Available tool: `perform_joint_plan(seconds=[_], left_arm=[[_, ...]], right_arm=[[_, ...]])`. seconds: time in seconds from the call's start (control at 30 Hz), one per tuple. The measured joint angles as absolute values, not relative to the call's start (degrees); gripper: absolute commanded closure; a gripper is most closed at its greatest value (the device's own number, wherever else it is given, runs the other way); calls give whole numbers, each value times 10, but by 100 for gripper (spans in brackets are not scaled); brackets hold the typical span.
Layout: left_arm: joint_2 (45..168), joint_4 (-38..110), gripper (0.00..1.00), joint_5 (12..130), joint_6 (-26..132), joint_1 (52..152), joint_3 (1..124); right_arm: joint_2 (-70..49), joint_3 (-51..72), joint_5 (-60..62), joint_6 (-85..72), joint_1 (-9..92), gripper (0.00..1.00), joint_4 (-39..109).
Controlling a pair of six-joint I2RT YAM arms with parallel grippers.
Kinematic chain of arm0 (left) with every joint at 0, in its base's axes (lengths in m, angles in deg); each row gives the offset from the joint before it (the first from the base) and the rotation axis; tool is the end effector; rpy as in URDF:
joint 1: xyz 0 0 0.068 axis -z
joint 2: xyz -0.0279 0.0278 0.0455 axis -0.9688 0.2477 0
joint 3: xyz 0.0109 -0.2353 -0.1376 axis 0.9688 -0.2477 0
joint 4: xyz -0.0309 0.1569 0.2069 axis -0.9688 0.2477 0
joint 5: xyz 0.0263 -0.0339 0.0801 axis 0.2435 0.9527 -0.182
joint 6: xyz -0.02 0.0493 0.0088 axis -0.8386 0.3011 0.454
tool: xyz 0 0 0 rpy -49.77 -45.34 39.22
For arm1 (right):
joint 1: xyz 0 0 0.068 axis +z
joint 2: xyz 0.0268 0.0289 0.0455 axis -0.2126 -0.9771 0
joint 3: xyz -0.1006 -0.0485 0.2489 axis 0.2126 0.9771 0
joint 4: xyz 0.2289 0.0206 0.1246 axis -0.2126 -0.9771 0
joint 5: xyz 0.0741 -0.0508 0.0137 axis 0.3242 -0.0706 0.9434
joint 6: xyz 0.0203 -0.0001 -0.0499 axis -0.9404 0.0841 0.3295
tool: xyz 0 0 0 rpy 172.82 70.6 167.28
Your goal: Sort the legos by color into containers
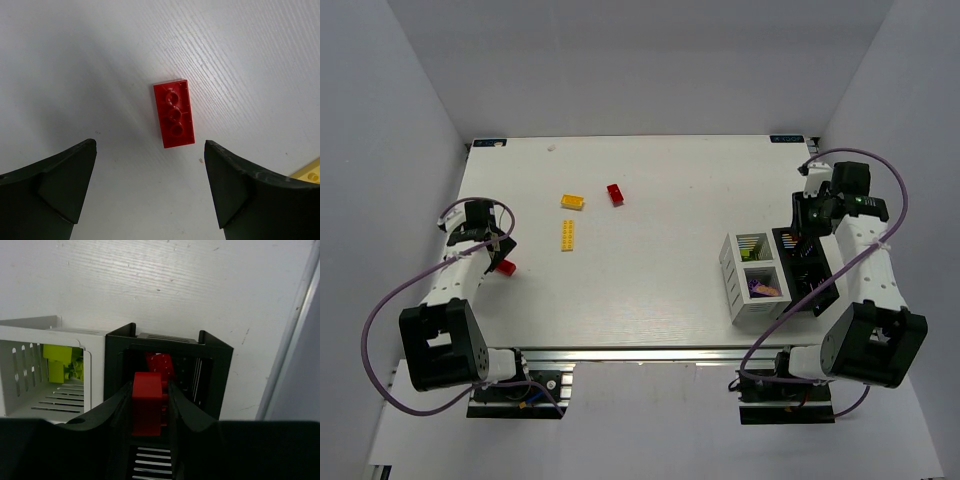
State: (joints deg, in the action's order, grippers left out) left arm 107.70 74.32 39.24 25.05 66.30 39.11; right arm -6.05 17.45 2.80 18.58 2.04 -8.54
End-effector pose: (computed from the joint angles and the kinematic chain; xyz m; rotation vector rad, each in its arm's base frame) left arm 0.2449 0.0546 0.2157 -1.1807 2.2863 0.3516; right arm 0.2742 -0.0434 0.3119 -0.2466 2.4386 -0.0138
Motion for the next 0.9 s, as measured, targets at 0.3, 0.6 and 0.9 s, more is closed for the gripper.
perform_joint_plan(seconds=[0.3,0.6,0.9], left_arm=[[1070,737,2,395,251,663,391],[1069,731,7,405,258,663,387],[1069,715,45,416,281,663,381]], right_arm=[[-70,199,52,203,18,43,-98],[-47,198,58,212,12,55,-97],[220,260,322,156,4,100,24]])
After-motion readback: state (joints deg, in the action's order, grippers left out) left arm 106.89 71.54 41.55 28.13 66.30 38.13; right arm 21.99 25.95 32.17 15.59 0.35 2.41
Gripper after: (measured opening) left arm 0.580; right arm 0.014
